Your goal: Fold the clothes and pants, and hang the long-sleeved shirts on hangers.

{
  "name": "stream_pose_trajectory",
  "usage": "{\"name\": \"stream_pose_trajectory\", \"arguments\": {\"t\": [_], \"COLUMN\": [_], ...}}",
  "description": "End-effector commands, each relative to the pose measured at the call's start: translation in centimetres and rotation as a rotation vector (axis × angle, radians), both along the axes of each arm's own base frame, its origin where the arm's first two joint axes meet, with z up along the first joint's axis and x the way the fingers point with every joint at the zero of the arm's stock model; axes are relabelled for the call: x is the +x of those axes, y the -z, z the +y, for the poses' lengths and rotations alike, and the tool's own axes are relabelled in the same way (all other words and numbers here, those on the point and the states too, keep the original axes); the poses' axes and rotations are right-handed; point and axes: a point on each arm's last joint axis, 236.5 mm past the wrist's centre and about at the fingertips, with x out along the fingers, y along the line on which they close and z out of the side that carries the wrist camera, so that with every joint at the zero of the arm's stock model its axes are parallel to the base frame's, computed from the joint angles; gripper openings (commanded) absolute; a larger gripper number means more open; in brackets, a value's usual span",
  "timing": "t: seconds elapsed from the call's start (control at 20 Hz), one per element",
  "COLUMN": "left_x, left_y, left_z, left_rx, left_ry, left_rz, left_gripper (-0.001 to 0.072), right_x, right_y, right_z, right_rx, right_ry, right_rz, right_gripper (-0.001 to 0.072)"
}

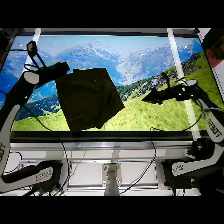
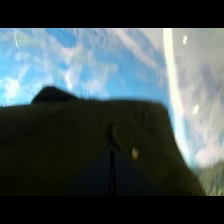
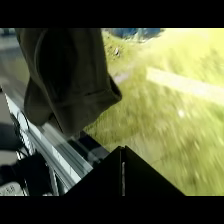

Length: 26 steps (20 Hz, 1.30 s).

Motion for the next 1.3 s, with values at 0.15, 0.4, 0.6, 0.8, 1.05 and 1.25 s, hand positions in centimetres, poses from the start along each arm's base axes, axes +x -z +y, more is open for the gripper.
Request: {"name": "stream_pose_trajectory", "arguments": {"t": [0.15,0.4,0.6,0.8,1.05,1.25], "left_x": [-12.0,-20.5,-21.8,-21.9,-21.9,-22.1], "left_y": [3.6,7.5,8.0,8.2,8.2,8.8], "left_z": [0.4,-0.3,-0.3,-0.3,-0.3,0.2], "left_rx": [0.124,0.086,0.086,0.086,0.086,0.123], "left_ry": [0.126,0.177,0.182,0.183,0.183,0.192], "left_rz": [0.233,0.377,0.382,0.390,0.390,0.403], "left_gripper": [0.0008,0.0009,0.0009,0.0009,0.0009,0.0010], "right_x": [-1.5,-0.1,2.6,2.3,0.4,-0.7], "right_y": [2.6,5.6,6.2,6.1,6.4,6.1], "right_z": [7.7,6.9,6.5,7.0,9.9,11.0], "right_rx": [0.036,-0.126,-0.195,-0.200,-0.165,-0.152], "right_ry": [-0.319,-0.371,-0.334,-0.368,-0.458,-0.503], "right_rz": [0.007,-0.018,-0.108,-0.119,-0.103,-0.091], "right_gripper": [0.0088,0.0344,0.0337,0.0336,0.0334,0.0095]}}
